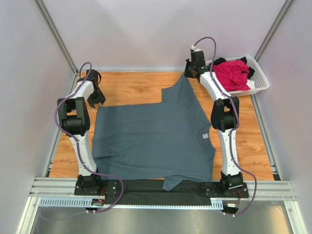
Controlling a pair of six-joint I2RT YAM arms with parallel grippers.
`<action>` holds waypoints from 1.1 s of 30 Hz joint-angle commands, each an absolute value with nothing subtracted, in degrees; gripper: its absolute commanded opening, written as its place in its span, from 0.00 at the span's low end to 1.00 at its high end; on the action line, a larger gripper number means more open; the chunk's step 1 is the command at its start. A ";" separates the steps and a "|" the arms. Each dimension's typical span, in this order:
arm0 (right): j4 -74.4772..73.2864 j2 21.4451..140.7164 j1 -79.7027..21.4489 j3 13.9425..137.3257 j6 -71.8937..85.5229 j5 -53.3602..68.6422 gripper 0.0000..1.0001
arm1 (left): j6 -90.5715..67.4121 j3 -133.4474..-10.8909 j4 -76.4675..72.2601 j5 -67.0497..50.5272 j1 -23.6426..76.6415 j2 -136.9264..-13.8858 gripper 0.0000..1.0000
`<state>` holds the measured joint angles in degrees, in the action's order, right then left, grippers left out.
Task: Fold and stack the t-shirts
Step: Fold the tshirt
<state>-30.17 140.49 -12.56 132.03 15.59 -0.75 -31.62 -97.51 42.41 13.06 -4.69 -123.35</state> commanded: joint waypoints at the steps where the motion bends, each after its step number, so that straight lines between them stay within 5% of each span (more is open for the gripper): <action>1: -29.36 138.87 -12.30 131.75 15.56 0.97 0.00 | -33.83 -100.02 42.63 14.41 -4.75 -122.34 0.56; 19: -29.79 139.04 -12.30 131.57 15.12 0.70 0.00 | -35.24 -103.36 47.63 17.93 -2.72 -127.26 0.47; 25: -29.71 139.13 -12.30 131.75 15.12 0.53 0.00 | -35.42 -103.09 48.34 19.25 -2.55 -127.18 0.29; 29: -29.79 139.13 -12.30 131.75 15.21 0.53 0.00 | -34.81 -103.36 48.08 18.37 -2.55 -127.35 0.00; 33: -29.71 138.87 -12.31 132.10 15.12 0.26 0.00 | -32.26 -103.62 45.36 15.39 -2.64 -126.13 0.00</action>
<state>-30.61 140.49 -12.56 132.03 15.59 0.51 -34.30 -101.34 47.27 17.04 -2.55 -127.04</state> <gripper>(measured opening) 0.005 0.007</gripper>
